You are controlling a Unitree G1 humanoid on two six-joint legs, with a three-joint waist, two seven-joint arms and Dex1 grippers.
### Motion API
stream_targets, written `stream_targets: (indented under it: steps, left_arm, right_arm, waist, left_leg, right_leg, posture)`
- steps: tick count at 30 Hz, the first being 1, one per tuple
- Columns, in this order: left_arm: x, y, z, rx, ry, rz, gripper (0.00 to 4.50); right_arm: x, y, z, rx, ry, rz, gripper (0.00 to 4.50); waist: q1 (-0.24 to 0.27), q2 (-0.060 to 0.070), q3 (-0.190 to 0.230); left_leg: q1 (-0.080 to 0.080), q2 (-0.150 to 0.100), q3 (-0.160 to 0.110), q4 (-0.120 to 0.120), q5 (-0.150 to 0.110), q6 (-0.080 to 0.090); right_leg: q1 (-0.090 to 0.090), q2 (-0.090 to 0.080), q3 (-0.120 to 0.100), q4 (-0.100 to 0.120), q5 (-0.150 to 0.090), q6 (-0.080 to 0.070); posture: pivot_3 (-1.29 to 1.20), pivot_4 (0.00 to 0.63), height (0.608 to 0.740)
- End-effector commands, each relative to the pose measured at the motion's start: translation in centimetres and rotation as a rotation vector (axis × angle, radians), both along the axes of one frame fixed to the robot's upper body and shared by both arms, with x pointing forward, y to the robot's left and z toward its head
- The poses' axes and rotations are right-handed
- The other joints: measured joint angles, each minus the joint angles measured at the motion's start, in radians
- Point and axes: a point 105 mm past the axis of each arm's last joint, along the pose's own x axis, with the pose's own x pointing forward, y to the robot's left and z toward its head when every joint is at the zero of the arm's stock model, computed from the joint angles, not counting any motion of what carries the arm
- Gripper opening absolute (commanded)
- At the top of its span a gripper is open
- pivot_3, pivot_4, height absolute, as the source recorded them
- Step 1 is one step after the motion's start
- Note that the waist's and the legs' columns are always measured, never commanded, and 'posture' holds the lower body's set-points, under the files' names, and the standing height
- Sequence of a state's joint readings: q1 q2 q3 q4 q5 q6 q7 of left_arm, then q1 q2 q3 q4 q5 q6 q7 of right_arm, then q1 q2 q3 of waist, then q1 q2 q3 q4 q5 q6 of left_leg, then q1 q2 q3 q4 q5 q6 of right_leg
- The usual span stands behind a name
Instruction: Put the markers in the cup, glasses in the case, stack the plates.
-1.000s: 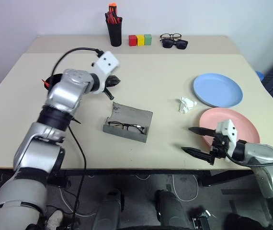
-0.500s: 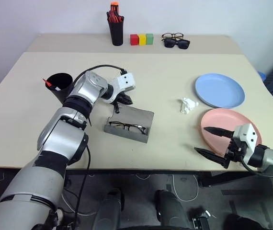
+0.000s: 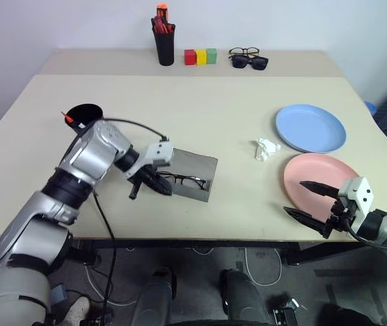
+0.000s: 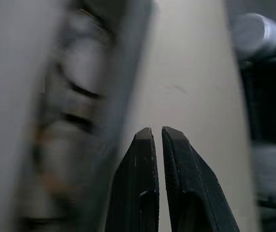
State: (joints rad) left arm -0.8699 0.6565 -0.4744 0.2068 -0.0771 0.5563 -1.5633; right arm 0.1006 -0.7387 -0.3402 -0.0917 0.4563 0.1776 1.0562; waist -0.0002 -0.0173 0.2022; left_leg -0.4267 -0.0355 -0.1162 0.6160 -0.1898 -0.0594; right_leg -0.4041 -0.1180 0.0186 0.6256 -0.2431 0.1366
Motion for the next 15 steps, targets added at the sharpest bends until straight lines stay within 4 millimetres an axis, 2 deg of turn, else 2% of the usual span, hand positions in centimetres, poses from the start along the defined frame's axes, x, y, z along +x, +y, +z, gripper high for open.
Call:
stream_targets:
  steps: [1, 4, 7, 10, 15]
  left_arm:
    - [2.6, -2.0, 5.0, -0.180, -0.179, 0.083, 0.26]
    - [5.4, -2.6, 6.4, -0.216, -0.315, 0.184, 0.26]
    - [8.4, -3.0, 7.1, -0.193, -0.429, 0.321, 0.26]
    - [10.6, -3.5, 6.9, -0.137, -0.522, 0.400, 0.26]
    - [12.7, -4.4, 5.9, -0.046, -0.616, 0.444, 0.26]
  right_arm:
    - [0.4, -0.3, 1.3, 0.018, -0.051, -0.014, 4.50]
    - [0.5, -0.3, 1.4, 0.014, -0.055, -0.015, 4.50]
    - [0.6, 0.0, 1.6, 0.018, -0.064, -0.015, 4.50]
    - [0.7, 0.4, 1.7, 0.024, -0.067, -0.015, 4.50]
    - [0.8, 1.0, 1.9, 0.034, -0.069, -0.019, 4.50]
  waist:
    - [0.008, 0.000, 0.000]
    - [0.009, 0.000, 0.000]
    - [0.009, 0.000, 0.000]
    - [0.006, 0.001, 0.000]
    - [0.008, 0.000, 0.000]
  left_leg:
    - [0.000, 0.000, 0.000, 0.000, 0.000, 0.000]
    - [0.000, 0.000, 0.000, 0.000, 0.000, 0.000]
    - [0.001, 0.000, 0.000, 0.000, 0.001, 0.002]
    - [0.001, -0.001, 0.000, -0.001, 0.002, 0.003]
    - [-0.001, -0.001, 0.000, -0.004, 0.001, 0.003]
  right_leg:
    - [0.001, 0.000, 0.000, -0.001, 0.000, 0.000]
    - [0.004, 0.000, 0.000, -0.006, 0.001, -0.001]
    - [0.007, 0.000, 0.000, -0.007, 0.001, -0.001]
    - [0.006, 0.000, 0.000, -0.008, 0.001, 0.002]
    - [0.003, 0.000, 0.000, -0.006, 0.001, 0.010]
  posture:
    - [0.00, 0.150, 0.740]
    - [0.00, 0.150, 0.740]
    - [0.00, 0.150, 0.740]
    - [0.00, 0.150, 0.740]
    - [0.00, 0.150, 0.740]
